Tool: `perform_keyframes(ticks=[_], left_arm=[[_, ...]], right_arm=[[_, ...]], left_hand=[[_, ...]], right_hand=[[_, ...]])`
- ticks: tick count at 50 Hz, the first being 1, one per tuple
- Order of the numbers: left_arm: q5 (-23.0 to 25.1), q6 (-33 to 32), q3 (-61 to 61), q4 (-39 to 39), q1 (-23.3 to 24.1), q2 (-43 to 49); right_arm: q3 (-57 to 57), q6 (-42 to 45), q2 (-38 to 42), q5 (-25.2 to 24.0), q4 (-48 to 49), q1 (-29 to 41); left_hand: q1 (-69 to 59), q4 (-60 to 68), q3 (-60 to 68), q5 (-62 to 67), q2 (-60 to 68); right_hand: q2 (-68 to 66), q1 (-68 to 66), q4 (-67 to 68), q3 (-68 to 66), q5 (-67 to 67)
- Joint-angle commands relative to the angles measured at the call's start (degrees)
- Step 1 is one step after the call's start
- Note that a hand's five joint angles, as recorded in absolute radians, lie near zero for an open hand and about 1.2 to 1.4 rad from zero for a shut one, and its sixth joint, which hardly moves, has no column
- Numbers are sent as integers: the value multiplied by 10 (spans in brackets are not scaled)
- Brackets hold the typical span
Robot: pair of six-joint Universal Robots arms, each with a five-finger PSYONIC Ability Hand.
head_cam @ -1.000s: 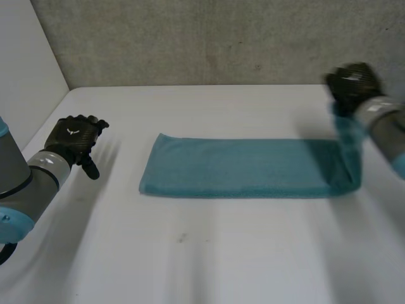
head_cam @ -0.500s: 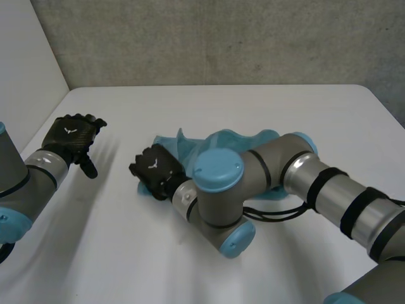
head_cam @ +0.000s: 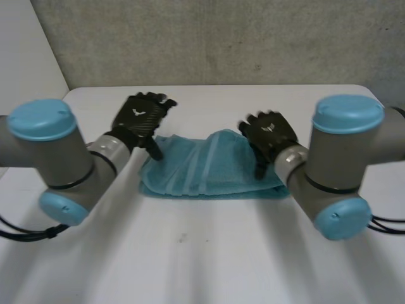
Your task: Fold the laundry
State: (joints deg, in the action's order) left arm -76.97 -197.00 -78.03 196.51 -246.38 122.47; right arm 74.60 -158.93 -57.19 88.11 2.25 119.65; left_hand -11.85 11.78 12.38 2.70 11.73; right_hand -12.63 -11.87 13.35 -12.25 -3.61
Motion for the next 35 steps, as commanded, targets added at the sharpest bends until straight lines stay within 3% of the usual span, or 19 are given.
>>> perform_keyframes(ticks=[1,6,13,17,23,28,35], left_arm=[[7,1,82,-9,8,89],[-20,0,104,-6,5,113],[-37,-22,113,0,-7,134],[-51,-68,110,8,-8,143],[-129,-146,84,11,-7,142],[-170,-173,26,8,-2,110],[-170,-168,-49,8,10,38]], right_arm=[[88,2,3,-8,33,-58],[102,7,17,-11,69,-68],[106,5,59,-11,100,-79],[112,6,58,-11,102,-81],[120,5,52,-13,102,-86],[127,8,47,-14,101,-88],[131,19,21,-14,102,-100]], left_hand=[[-16,16,10,7,17],[-27,28,22,19,29],[-29,30,24,21,30],[-29,30,24,21,30],[-26,26,20,17,27],[-24,25,19,16,25],[-21,21,15,12,22]], right_hand=[[26,19,-34,23,36],[-65,-73,58,-69,-55],[-304,-311,297,-308,-294],[-329,-337,322,-333,-320],[-400,-408,393,-404,-390],[-466,-473,458,-469,-456],[-673,-681,666,-677,-664]])
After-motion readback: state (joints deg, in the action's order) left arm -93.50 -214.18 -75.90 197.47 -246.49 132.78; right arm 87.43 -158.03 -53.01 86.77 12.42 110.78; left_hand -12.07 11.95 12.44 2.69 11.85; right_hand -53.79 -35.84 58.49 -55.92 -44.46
